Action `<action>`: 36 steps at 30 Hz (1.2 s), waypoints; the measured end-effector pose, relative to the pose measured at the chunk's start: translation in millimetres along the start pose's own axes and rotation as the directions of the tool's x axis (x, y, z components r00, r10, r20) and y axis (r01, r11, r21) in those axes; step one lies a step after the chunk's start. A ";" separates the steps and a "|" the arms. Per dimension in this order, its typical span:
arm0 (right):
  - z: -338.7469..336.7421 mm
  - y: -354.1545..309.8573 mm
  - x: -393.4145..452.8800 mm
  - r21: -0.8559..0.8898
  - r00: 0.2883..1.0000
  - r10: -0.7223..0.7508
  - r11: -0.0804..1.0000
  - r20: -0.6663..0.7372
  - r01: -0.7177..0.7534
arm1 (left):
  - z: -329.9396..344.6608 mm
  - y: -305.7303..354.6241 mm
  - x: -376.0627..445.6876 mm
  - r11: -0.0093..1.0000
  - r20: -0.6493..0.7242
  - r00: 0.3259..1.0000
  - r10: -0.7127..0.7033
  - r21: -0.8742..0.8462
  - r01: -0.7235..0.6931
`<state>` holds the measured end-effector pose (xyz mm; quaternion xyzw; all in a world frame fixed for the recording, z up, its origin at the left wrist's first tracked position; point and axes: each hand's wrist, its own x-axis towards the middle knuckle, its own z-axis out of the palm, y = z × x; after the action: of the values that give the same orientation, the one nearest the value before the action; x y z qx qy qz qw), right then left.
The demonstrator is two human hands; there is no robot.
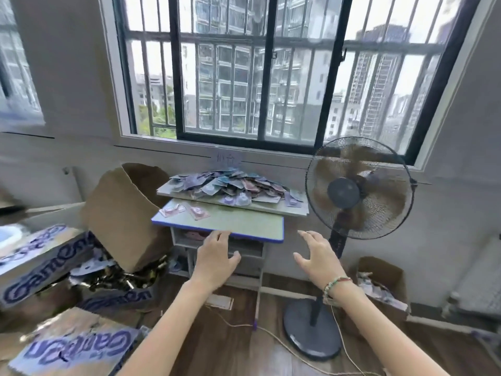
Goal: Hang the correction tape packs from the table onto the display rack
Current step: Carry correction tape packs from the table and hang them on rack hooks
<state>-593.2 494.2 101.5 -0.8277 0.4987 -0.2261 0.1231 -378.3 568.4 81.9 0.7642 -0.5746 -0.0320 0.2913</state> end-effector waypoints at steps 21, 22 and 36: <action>152.5 -12.6 406.5 0.020 0.988 -0.032 0.999 0.151 0.030 | 56.0 -170.4 333.7 0.967 0.002 0.968 -0.251 -0.036 0.251; 155.5 -12.7 428.9 0.027 0.988 -0.047 0.999 0.145 0.044 | 58.6 -176.4 351.2 0.967 -0.008 0.968 -0.252 -0.040 0.252; 259.2 -5.0 647.4 -0.018 0.981 0.023 1.000 0.191 -0.020 | 114.2 -271.5 576.4 0.965 0.111 0.960 -0.256 -0.026 0.261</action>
<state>-201.4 -79.5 41.7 -0.8412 0.4951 -0.1400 0.1661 5.9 51.0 21.2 0.8239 -0.4838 -0.1219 0.2688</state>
